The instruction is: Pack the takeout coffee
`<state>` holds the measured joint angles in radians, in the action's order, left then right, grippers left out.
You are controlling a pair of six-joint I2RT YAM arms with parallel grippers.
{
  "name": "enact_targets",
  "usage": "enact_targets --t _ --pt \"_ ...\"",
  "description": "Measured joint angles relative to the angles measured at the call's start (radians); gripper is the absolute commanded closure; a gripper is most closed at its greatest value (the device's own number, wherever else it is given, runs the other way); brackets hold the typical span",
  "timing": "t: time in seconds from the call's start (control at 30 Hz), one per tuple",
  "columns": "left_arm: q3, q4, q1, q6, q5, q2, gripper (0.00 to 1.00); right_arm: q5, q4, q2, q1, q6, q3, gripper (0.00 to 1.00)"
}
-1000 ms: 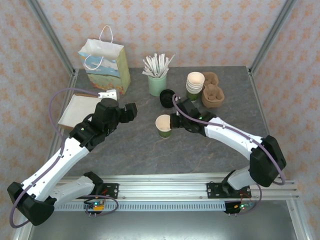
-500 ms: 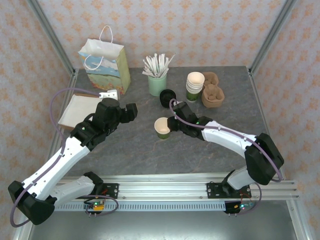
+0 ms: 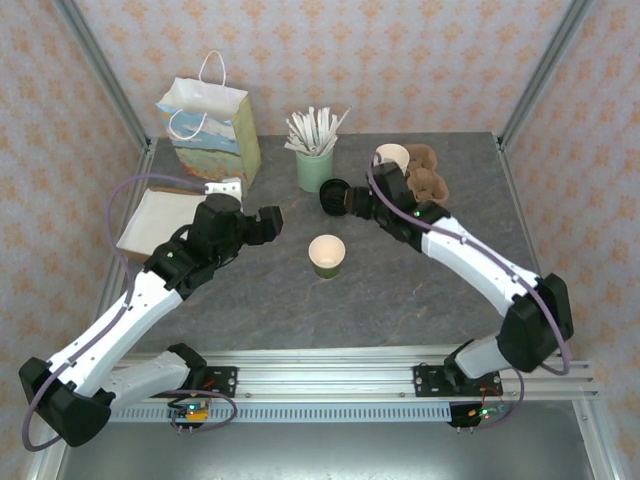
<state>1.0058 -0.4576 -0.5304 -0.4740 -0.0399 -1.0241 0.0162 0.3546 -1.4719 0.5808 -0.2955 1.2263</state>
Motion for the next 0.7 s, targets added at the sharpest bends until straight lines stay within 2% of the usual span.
enact_targets --t 0.37,0.7 --pt "0.001 0.006 0.0 0.0 0.018 -0.047 0.12 -0.047 0.081 -0.397 -0.04 0.028 0.275 0.47" --pt "0.001 0.01 0.0 0.0 0.025 -0.055 0.12 -0.047 0.13 -0.603 -0.074 0.064 0.481 0.55"
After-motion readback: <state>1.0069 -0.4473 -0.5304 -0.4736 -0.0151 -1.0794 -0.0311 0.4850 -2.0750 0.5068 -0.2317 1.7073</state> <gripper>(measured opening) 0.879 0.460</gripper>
